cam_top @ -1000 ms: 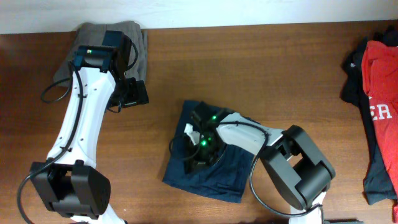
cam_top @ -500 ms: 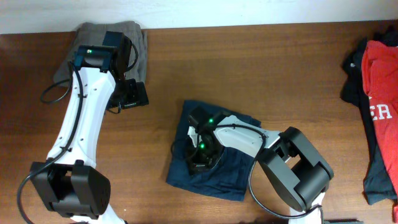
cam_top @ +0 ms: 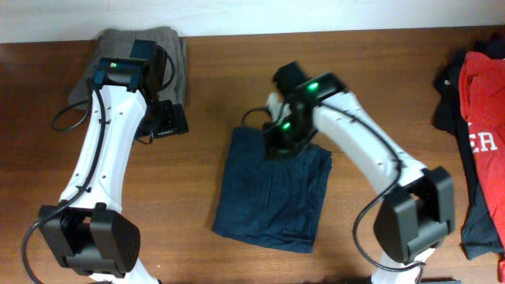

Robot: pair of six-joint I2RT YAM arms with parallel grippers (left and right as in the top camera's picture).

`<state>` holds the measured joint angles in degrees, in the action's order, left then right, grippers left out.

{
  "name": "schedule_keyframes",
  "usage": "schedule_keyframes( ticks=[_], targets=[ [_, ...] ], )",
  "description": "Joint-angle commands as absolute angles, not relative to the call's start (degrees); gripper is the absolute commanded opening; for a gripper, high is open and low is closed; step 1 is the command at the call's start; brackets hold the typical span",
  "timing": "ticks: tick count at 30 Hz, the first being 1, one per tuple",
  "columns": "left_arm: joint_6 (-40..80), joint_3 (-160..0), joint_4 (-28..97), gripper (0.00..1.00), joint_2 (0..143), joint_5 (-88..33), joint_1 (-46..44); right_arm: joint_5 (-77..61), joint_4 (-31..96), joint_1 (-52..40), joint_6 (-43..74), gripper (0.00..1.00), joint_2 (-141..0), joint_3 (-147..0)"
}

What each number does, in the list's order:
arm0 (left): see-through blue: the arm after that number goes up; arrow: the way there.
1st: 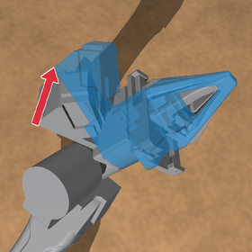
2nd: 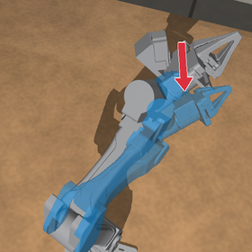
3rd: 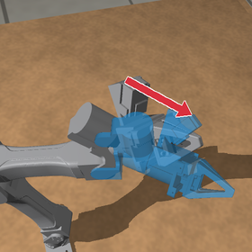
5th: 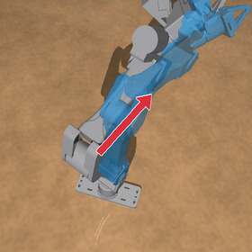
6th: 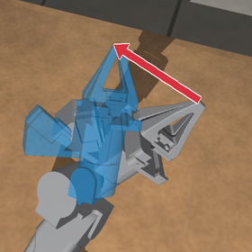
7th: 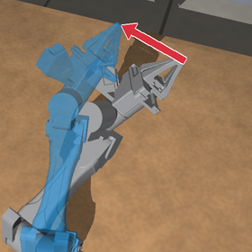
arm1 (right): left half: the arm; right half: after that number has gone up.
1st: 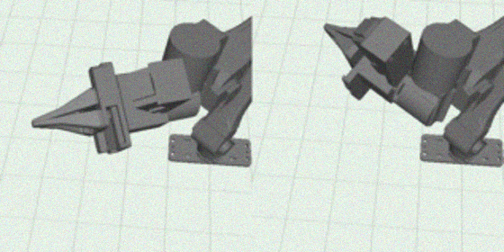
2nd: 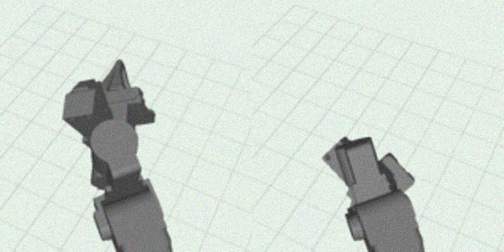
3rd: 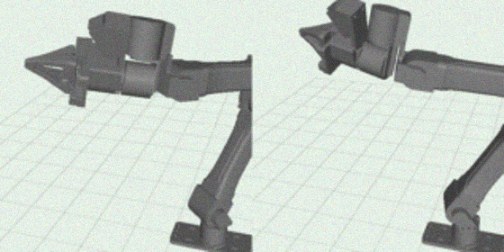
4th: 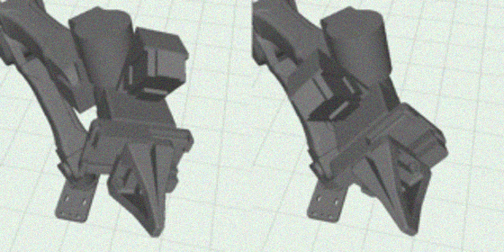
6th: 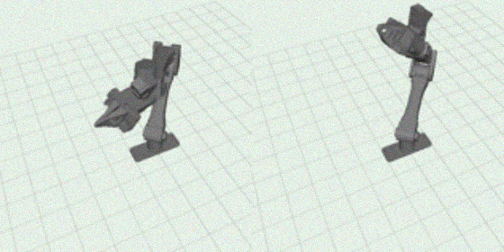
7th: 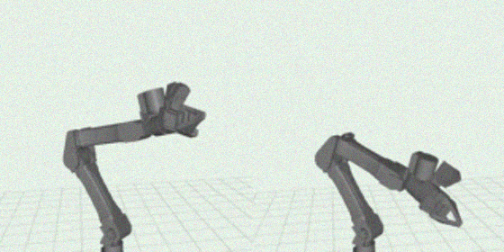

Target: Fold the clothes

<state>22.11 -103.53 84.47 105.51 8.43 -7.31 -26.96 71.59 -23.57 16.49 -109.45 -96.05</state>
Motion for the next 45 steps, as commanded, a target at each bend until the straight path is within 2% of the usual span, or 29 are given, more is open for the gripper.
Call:
schedule_keyframes(
  ticks=[1,11,21,23,26,31,37,38,40,44,45],
  targets=[
    [22.65,-104.29,84.51,0.99,105.25,8.86,-7.22,-23.31,71.24,-19.68,15.44,0.13,-110.1,-95.53],
    [22.65,-104.29,84.53,0.99,105.25,8.86,-7.22,-22.87,61.65,-16.73,15.42,0.13,-113.89,-87.92],
    [22.65,-104.29,84.75,0.99,105.25,8.84,-7.22,-14.96,53.74,-13.3,15.44,0.14,-118.5,-84.27],
    [22.65,-104.29,84.75,0.99,105.25,8.84,-7.22,-15.03,53.71,-12.03,15.46,0.13,-118.56,-84.27],
    [22.65,-104.29,84.66,0.99,105.25,8.84,-7.22,-19.99,54.02,-10.48,15.42,0.04,-118.32,-85.03],
    [22.63,-104.29,84.79,0.99,105.25,8.84,-7.22,-22.61,60.86,-8.95,14.68,0.04,-118.24,-92.09],
    [18.87,-104.29,84.27,0.99,105.25,6.17,-7.22,-22.92,78.17,-8.97,12.23,0.05,-117.99,-109.71],
    [18.06,-104.29,83.99,0.99,105.25,5.17,-7.22,-22.92,81.03,-8.97,12.23,0.07,-117.97,-112.95],
    [16.29,-104.29,83.2,0.99,105.25,2.81,-7.22,-22.92,86.41,-8.97,12.23,0.21,-117.8,-119.31],
    [11.64,-104.22,81.19,0.99,105.25,-2.44,-7.25,-22.83,97.25,-8.97,11.75,0.6,-117.8,-131.24],
    [10.55,-104.01,80.71,0.99,105.27,-3.73,-7.22,-23.29,97.36,-8.99,10.46,0.99,-117.56,-132.9]
  ],
)
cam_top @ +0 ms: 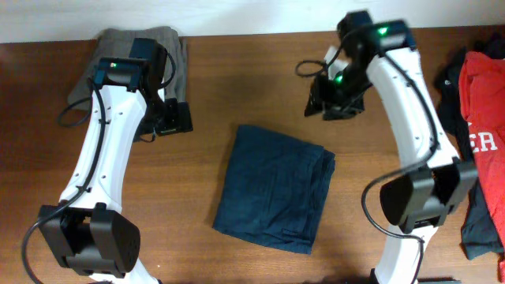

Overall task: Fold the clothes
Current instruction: 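Move the left gripper to the folded pants' left edge and grasp it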

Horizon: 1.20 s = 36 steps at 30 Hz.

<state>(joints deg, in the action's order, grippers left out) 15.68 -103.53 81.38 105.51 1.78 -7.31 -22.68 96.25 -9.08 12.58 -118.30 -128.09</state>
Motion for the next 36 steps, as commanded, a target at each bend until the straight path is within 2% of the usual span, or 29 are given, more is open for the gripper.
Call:
schedule_keyframes(
  ticks=[1,9,20,27,36],
  targets=[
    [9.74,-103.72,80.42,0.99,105.25,-4.95,-7.22,-23.42,97.34,-9.04,10.35,0.99,-116.57,-133.43],
    [1.04,-94.54,77.41,0.99,105.27,-19.44,-7.22,-26.35,97.34,-9.02,13.96,0.99,-108.49,-133.51],
    [-4.01,-72.69,58.7,0.99,105.25,-37.47,-7.64,-24.88,97.34,-9.04,13.93,0.99,-93.84,-133.21],
    [-3.92,-66.89,54.68,0.99,105.27,-39.72,-9.08,-21.54,97.34,-9.04,13.93,0.99,-88.01,-130.63],
    [-0.84,-60.38,46.5,0.99,105.3,-39.7,-11.44,-20.73,97.34,-9.04,13.93,0.99,-87.46,-127.04]
  ],
)
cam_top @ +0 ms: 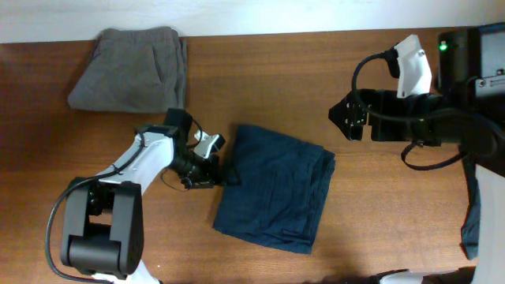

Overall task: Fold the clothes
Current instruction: 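Move the left gripper to the folded pants' left edge and grasp it, then drag the folded pants up-left onto the grey garment with the left gripper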

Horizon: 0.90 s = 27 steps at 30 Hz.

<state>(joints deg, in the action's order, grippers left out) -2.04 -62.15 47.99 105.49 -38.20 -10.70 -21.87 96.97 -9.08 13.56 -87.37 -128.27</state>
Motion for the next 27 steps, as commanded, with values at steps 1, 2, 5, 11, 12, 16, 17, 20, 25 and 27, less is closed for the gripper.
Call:
schedule_keyframes(
  ticks=[1,2,5,11,12,16,17,20,25,27],
  targets=[
    [-0.8,-59.83,45.34,0.99,105.32,-39.7,-11.81,-20.73,97.34,-9.04,13.93,0.99,-87.46,-126.54],
    [-0.82,-59.42,44.23,0.99,105.32,-39.7,-12.21,-20.73,97.34,-9.04,13.93,0.99,-87.46,-126.06],
    [-0.64,-59.07,41.91,0.99,105.32,-39.7,-13.06,-20.71,97.34,-9.04,13.76,0.99,-87.46,-124.86],
    [0.67,-59.07,39.81,0.99,105.45,-39.64,-14.55,-20.71,97.34,-9.04,13.76,0.99,-87.46,-123.52],
    [0.67,-59.07,39.59,0.99,105.6,-39.64,-14.92,-20.71,97.34,-9.04,13.76,0.99,-87.46,-123.52],
    [0.89,-59.05,38.48,0.99,106.85,-39.64,-16.19,-20.71,97.34,-9.04,13.76,0.99,-87.46,-123.52],
    [1.37,-59.07,38.0,0.99,107.37,-39.62,-16.47,-20.71,97.34,-9.04,13.76,0.99,-87.46,-123.52],
    [2.39,-59.05,36.18,0.99,109.56,-39.68,-17.04,-20.71,97.34,-9.04,13.76,0.98,-87.46,-123.52],
    [3.25,-59.07,33.32,0.73,112.01,-39.66,-17.26,-20.71,97.34,-9.04,13.74,0.99,-87.46,-123.52],
    [3.25,-59.07,32.08,0.68,112.55,-39.68,-17.26,-20.69,97.34,-9.04,13.72,0.99,-87.46,-123.52]
  ],
)
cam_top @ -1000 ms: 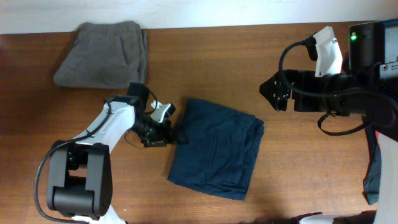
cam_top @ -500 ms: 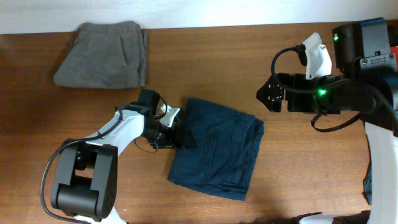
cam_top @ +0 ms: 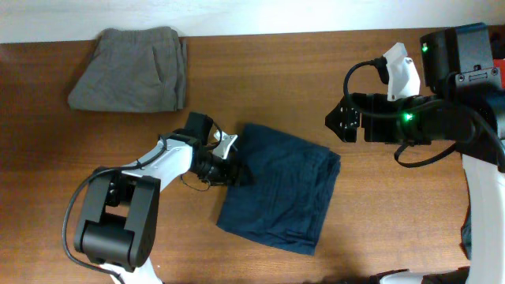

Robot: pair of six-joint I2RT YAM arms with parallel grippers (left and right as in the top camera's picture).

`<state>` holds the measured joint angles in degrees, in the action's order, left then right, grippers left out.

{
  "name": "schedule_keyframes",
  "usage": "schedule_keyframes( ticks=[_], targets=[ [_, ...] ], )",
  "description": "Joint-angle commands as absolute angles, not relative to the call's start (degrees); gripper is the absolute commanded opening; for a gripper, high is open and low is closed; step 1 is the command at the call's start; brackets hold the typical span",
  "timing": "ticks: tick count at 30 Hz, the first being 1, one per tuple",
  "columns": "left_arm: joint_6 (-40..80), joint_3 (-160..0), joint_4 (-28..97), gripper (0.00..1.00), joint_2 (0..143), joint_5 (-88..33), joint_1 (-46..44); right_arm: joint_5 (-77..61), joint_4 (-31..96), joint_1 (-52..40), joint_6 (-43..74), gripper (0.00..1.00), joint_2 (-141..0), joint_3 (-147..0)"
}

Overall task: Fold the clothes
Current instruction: 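Drag the folded pants up-left onto the grey garment with the left gripper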

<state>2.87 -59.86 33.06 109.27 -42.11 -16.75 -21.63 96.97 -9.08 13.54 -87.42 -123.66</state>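
Note:
A folded dark blue garment [cam_top: 284, 193] lies on the wooden table [cam_top: 260, 79] a little right of centre. My left gripper [cam_top: 235, 170] is low at the garment's left edge, with its dark fingers touching the cloth. The overhead view does not show whether it grips the cloth. Raised well above the table, my right gripper [cam_top: 335, 122] hangs to the upper right of the blue garment, apart from it. Nothing shows in it, and how its jaws stand is unclear. A folded grey garment [cam_top: 130, 69] rests at the back left.
The big right arm [cam_top: 442, 118] covers most of the right side of the view. A sliver of red cloth [cam_top: 499, 59] and some dark cloth [cam_top: 467, 237] show at the right edge. The table's back edge meets a white wall.
My left gripper has moved a little to the right at the blue garment's left edge, and the garment has shifted slightly rightwards. The right arm stays raised, moved slightly left.
First my right gripper was on the blue garment's top edge, with the left arm over the grey garment. Then the right gripper was clear at the back right. Later the left gripper was at the blue garment's left edge, where it is now.

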Motion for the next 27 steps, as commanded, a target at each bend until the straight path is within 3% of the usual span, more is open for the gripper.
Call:
schedule_keyframes(
  ticks=[1,3,4,7,16,27],
  targets=[
    [3.25,-59.07,31.7,0.68,112.62,-39.66,-17.26,-20.64,97.34,-9.04,13.72,0.99,-87.46,-123.52],
    [3.22,-59.07,31.05,0.67,112.62,-39.68,-17.26,-20.29,97.34,-9.04,13.72,0.99,-87.46,-123.52],
    [3.22,-59.07,30.65,0.61,112.62,-39.66,-17.26,-20.29,97.34,-9.04,13.43,0.99,-87.46,-123.52],
    [3.22,-59.07,29.12,0.03,112.62,-39.66,-17.26,-20.29,97.34,-9.04,12.45,0.99,-87.46,-123.52],
    [3.18,-62.3,22.72,0.01,112.6,-38.33,-17.04,-20.27,97.34,-9.04,12.23,0.98,-87.46,-123.52],
    [1.54,-79.05,23.0,0.01,112.6,-21.08,-16.56,-19.9,97.32,-9.04,12.21,0.99,-87.46,-118.87]
  ],
)
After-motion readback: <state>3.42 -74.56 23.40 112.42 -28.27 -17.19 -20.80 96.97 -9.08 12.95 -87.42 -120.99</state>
